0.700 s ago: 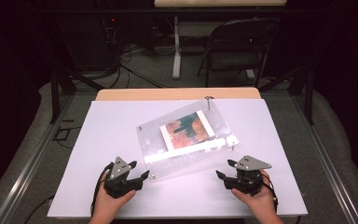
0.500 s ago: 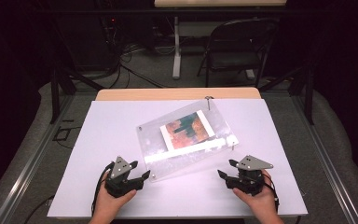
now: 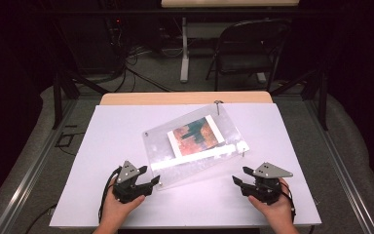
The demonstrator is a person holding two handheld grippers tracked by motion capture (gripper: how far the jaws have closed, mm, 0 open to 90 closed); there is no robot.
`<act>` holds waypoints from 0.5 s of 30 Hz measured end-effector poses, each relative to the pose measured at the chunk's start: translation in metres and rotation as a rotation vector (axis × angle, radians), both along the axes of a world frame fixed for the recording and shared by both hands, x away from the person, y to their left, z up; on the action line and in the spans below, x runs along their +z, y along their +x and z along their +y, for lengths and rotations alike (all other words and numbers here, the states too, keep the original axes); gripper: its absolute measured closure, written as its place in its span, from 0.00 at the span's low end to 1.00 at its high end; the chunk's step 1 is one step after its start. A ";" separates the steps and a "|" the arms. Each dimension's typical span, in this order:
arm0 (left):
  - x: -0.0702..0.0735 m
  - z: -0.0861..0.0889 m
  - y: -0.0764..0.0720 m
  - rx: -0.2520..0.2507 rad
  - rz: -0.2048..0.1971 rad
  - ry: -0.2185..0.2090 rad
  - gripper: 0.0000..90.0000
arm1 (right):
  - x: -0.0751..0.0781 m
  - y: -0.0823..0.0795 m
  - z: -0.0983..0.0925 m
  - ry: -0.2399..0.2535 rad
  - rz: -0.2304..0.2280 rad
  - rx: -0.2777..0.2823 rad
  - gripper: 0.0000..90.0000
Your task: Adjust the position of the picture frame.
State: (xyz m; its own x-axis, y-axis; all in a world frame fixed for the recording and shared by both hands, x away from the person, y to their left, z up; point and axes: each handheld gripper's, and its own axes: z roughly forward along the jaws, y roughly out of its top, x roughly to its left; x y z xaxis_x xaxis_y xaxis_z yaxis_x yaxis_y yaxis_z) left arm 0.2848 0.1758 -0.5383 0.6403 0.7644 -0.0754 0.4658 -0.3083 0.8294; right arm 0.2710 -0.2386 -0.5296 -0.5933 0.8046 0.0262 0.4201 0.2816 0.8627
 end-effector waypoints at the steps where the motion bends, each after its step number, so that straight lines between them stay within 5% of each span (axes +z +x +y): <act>1: 0.000 -0.001 0.000 -0.002 0.001 0.005 0.42 | 0.000 0.000 -0.002 0.004 0.006 -0.006 0.51; 15: 0.002 0.002 -0.001 0.027 0.044 -0.023 0.51 | 0.003 0.010 -0.016 0.024 0.027 -0.072 0.56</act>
State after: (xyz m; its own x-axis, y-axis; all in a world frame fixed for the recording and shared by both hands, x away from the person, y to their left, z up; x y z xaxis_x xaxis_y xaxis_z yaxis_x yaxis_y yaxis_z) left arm 0.2835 0.1781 -0.5366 0.6154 0.7789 -0.1207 0.5097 -0.2764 0.8147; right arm 0.2814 -0.2548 -0.5266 -0.5325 0.8442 0.0608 0.4615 0.2294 0.8570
